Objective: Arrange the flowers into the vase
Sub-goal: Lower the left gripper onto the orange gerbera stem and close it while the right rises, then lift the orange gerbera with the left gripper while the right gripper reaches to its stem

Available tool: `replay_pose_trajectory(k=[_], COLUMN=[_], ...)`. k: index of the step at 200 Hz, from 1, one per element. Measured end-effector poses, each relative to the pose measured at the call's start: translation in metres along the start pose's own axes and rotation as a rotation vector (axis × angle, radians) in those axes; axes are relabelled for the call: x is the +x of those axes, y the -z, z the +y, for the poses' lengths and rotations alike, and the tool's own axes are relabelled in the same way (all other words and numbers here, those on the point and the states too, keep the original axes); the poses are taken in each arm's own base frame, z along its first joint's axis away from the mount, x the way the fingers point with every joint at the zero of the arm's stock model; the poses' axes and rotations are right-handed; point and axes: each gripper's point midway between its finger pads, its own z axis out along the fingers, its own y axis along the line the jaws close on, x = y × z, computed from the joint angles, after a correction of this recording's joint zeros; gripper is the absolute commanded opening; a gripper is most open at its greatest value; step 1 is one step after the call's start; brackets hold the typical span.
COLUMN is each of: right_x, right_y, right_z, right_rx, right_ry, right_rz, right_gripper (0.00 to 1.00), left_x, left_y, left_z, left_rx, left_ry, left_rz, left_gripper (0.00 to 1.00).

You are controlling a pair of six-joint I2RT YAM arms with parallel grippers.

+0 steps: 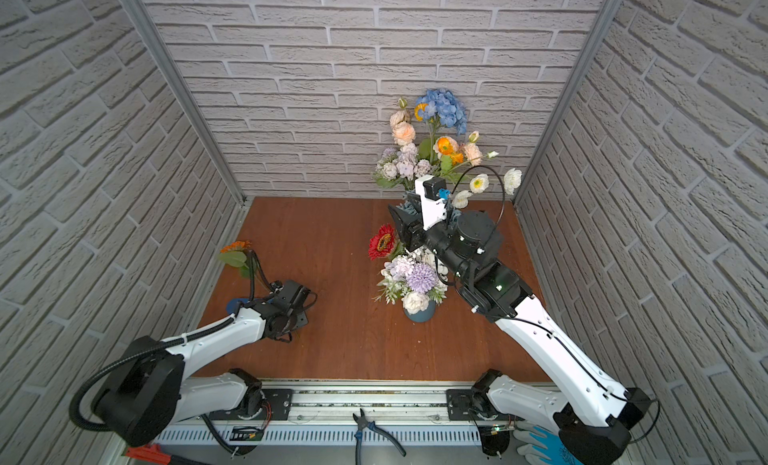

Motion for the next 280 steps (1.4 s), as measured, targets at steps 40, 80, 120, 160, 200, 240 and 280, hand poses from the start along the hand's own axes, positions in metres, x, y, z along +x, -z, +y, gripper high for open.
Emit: replay_pose_trajectory(k=[40, 80, 120, 160, 200, 240, 280], right_x=[-0.005, -0.012, -0.012, -0.012, -0.012, -0.011, -0.003], right_y=[0.006, 0.013, 0.017, 0.018, 0.019, 0.017, 0.008], right_z=[-0.001, -0.003, -0.006, -0.009, -0.007, -0.005, 0.002], right_rx=[0.003, 0.015, 0.036, 0.052, 0.041, 0.029, -0.013], right_ry=[0.003, 0.007, 0.017, 0.021, 0.021, 0.017, -0.010], right_rz=[-0.015, -0.036, -0.042, -0.042, -0.044, -0.040, -0.020], right_gripper=[0.54, 0.54, 0.54, 0.54, 0.54, 0.54, 0.53], left_x=[-0.009, -0.019, -0.030, -0.036, -0.032, -0.015, -0.008], left_y=[-0.006, -0.011, -0.017, -0.021, -0.018, -0.009, 0.012], left_z=[-0.010, -0.023, -0.047, -0.074, -0.086, -0.093, -0.091], left_rx=[0.014, 0.037, 0.079, 0.156, 0.205, 0.237, 0.274], left_ry=[0.009, 0.012, -0.016, -0.043, -0.122, -0.257, -0.316], left_rz=[-0.033, -0.060, -0.059, -0.050, -0.022, 0.030, 0.053], left_gripper=[0.23, 0.08, 0.00, 0.00, 0.00, 0.00, 0.00])
